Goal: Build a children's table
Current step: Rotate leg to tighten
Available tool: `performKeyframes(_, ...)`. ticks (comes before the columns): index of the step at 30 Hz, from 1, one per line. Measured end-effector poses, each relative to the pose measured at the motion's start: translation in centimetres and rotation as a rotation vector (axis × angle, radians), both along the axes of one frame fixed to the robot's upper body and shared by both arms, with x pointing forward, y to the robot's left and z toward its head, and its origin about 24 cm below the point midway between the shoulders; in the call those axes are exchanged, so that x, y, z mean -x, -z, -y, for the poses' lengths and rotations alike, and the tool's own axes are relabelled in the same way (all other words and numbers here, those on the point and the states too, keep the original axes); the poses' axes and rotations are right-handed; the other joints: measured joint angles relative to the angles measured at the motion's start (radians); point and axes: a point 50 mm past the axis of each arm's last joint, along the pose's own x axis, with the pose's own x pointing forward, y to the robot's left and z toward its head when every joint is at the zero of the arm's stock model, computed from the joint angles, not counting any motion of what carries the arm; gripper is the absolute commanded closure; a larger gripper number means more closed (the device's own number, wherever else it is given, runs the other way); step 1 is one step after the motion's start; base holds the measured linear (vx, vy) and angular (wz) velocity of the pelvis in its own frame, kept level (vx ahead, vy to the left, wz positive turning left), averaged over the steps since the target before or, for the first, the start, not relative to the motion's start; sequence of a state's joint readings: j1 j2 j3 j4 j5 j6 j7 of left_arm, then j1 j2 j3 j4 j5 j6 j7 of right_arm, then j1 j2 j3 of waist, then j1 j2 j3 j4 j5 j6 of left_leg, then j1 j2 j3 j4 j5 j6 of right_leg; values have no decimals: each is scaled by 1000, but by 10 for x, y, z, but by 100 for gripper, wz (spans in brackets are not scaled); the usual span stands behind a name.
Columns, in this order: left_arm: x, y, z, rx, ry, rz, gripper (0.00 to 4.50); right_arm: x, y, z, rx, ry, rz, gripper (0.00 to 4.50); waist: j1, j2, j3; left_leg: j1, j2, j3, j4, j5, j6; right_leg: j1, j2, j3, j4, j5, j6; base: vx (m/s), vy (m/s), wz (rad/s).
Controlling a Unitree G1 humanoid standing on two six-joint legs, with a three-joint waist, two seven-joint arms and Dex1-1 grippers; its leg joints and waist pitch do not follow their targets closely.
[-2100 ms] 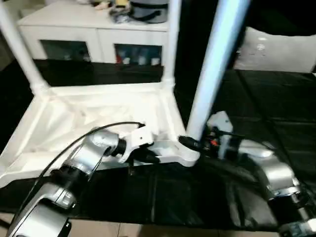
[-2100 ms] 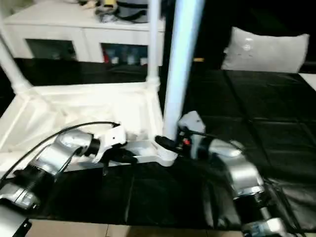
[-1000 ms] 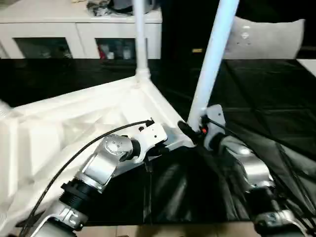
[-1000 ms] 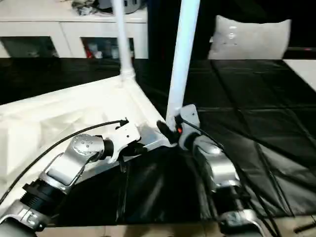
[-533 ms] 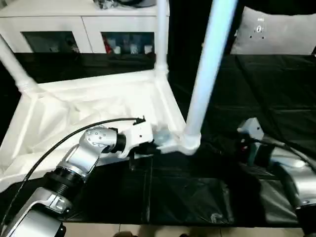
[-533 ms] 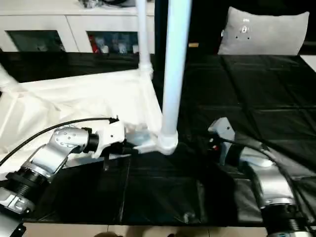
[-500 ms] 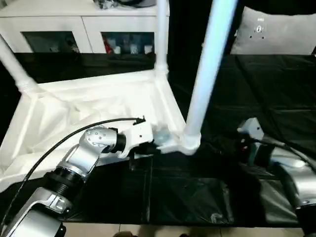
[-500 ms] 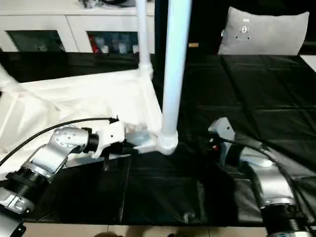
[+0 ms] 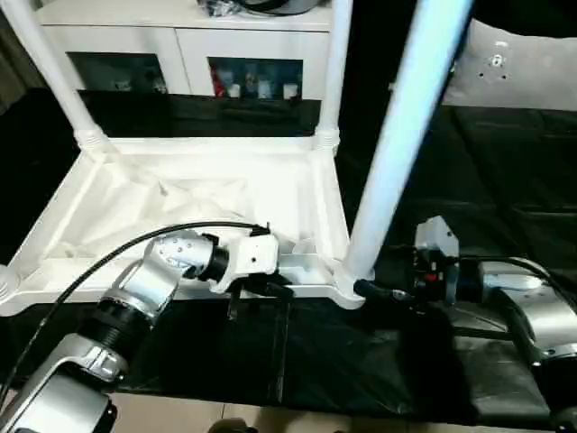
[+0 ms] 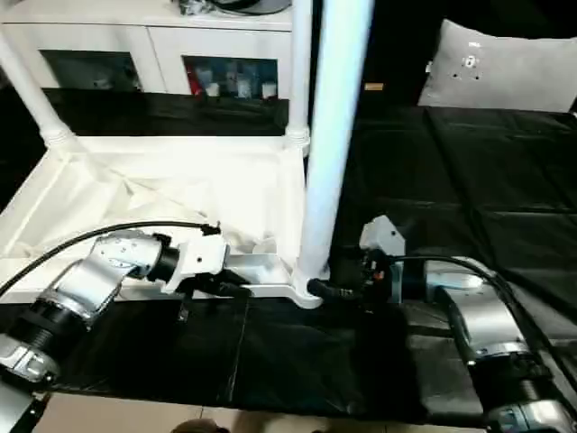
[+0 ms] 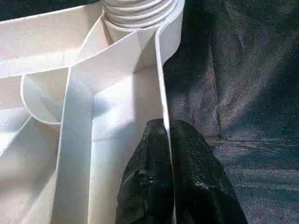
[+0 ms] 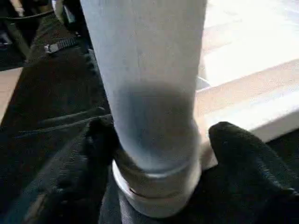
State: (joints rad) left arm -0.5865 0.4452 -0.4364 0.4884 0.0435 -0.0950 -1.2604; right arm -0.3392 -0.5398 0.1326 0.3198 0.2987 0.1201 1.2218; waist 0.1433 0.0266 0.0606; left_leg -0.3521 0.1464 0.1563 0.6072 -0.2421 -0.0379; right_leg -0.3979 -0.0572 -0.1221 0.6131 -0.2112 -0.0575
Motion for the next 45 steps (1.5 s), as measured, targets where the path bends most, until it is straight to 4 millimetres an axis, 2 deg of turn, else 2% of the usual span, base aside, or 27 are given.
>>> performKeyframes(5, 0, 1, 0, 1, 3, 0, 450, -2, 1, -4, -5, -27, -11, 149, 1, 0, 0, 0, 0, 0, 1, 0, 0, 0, 0, 0, 2, 0, 0, 0, 0, 0)
performKeyframes(6, 0, 1, 0, 1, 4, 1, 450, -2, 1, -4, -5, -28, -12, 174, 1, -1, -1, 0, 0, 0, 2, 0, 0, 0, 0, 0, 2, 0, 0, 0, 0, 0)
performKeyframes(11, 0, 2, -1, 0, 4, 0, 450, -3, 2, -4, -10, -32, -21, 196, 1, -5, -4, 0, 0, 0, 2, 0, 0, 0, 0, 0, 2, 0, 0, 0, 0, 0)
performKeyframes(16, 1, 4, -1, 0, -5, -19, 450, 0, 4, -5, -16, -28, -56, 199, 1, -9, -11, 1, 0, 0, 2, 0, 0, 1, 0, 0, 2, 0, 0, 0, 0, 0)
performKeyframes(22, 4, 11, 4, 40, -171, -127, 450, 3, 13, -14, -57, 105, -119, 200, -2, -2, -25, 7, 1, 0, 3, 1, -1, 7, 0, 0, 1, 2, 0, 0, 0, 0)
performKeyframes(23, 3, 14, 5, 51, -235, -143, 450, 0, 16, -18, -64, 166, -120, 200, -8, -1, -25, 14, 1, 1, 2, 2, -3, 13, 0, 0, -1, 2, 2, 0, 0, 0)
performKeyframes(27, -1, 21, 22, 82, -428, -172, 450, -16, 25, -31, -116, 473, -146, 202, -57, -1, -23, 36, 2, 3, -2, 1, -12, 35, -1, -6, -16, 0, 7, -13, 3, -2)
performKeyframes(30, -3, 24, 42, 127, -560, -199, 450, -31, 26, -37, -137, 649, -162, 203, -81, 0, -22, 35, 7, 2, -5, 2, -11, 43, -1, -17, -38, 1, 9, 0, 0, 0)
performKeyframes(33, -6, 23, 58, 144, -668, -202, 450, -42, 26, -42, -123, 775, -153, 203, -95, 1, -21, 37, 10, 2, -4, 2, -9, 51, -4, -27, -48, 2, 9, 0, 0, 0)
performKeyframes(34, -6, 23, 60, 146, -681, -202, 450, -43, 25, -43, -119, 790, -143, 170, -97, 1, -21, 36, 10, 2, -4, 2, -9, 50, -4, -28, -49, 2, 9, 0, 0, 0)
performKeyframes(36, -6, 22, 62, 146, -685, -197, 450, -43, 26, -43, -118, 798, -125, 137, -97, 1, -21, 33, 10, 2, -4, 2, -9, 51, -4, -27, -50, 5, 9, 0, 0, 0)
performKeyframes(38, -6, 20, 61, 132, -652, -166, 450, -41, 28, -43, -130, 795, -124, 130, -93, -1, -20, 33, 10, 2, -5, 1, -8, 50, -4, -27, -50, 18, 10, 0, 0, 0)
performKeyframes(39, -5, 19, 60, 129, -634, -154, 450, -40, 30, -42, -130, 792, -130, 109, -88, -1, -20, 32, 10, 2, -6, 1, -8, 49, -4, -27, -50, 22, 11, 0, 0, 0)
performKeyframes(41, -5, 18, 56, 124, -593, -127, 450, -35, 32, -35, -139, 768, -128, 102, -80, 0, -20, 30, 10, 2, -12, 2, -9, 44, -4, -27, -48, 25, 11, 0, 0, 0)
performKeyframes(45, -4, 12, 48, 122, -495, -67, 450, -26, 28, -16, -143, 656, -88, 66, -53, 1, -21, 4, 12, 1, -8, 8, -4, 13, -4, -28, -28, 19, 0, 0, 0, 0)
